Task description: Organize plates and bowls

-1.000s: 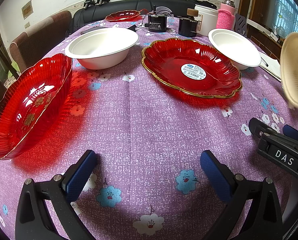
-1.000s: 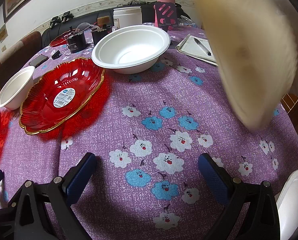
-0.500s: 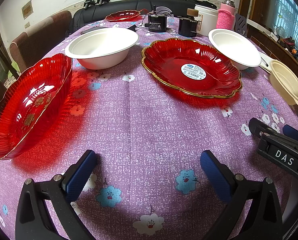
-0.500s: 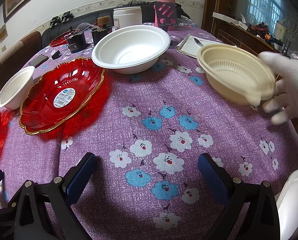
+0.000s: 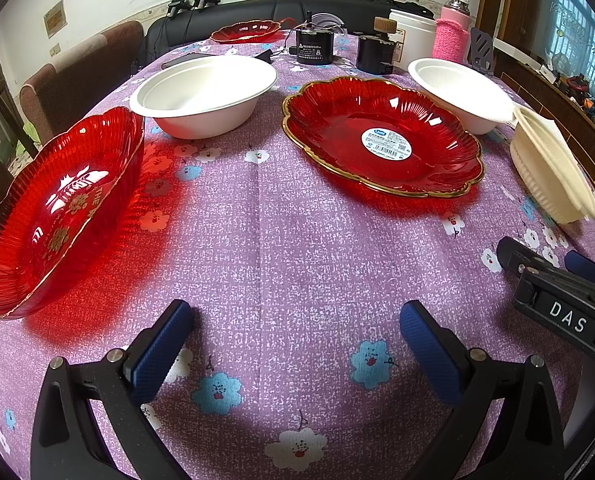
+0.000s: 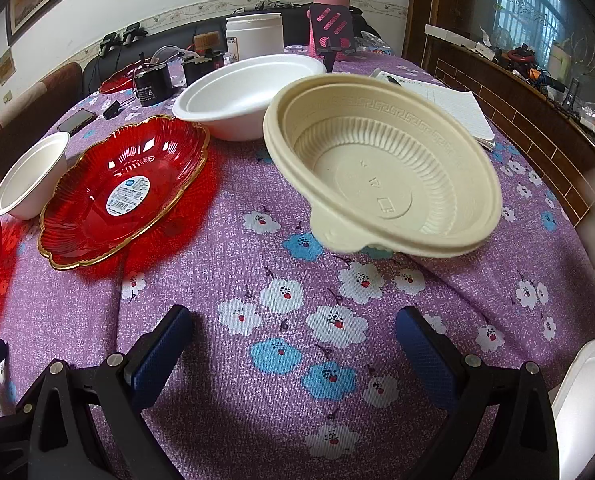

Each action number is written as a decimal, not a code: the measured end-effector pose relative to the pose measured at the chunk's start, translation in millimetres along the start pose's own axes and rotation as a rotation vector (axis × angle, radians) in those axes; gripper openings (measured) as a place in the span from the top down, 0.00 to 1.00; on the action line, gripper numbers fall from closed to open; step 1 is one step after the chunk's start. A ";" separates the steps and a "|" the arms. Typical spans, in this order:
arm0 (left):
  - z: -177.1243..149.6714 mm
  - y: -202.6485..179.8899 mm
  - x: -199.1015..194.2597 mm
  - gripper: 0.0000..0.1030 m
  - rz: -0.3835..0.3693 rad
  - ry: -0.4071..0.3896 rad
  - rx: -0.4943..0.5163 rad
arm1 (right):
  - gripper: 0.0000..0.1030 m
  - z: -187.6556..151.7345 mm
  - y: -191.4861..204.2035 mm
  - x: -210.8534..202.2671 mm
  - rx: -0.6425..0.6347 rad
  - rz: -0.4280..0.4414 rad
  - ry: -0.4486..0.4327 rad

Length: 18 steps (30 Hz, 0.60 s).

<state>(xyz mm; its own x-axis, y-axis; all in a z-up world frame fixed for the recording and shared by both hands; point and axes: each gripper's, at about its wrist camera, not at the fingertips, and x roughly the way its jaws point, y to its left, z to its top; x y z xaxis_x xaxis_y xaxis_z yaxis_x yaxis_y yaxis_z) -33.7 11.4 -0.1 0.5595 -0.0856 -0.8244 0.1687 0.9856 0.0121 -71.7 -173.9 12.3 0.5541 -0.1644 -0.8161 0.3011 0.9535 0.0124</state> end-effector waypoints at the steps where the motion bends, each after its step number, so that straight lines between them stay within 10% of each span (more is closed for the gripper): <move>1: -0.1 0.0 0.0 0.00 0.000 0.000 0.000 | 0.01 -0.1 -0.1 0.0 0.000 0.000 0.000; 18: 0.6 1.0 0.3 0.00 -0.001 -0.001 0.000 | 0.01 0.0 0.0 0.0 0.000 0.000 0.000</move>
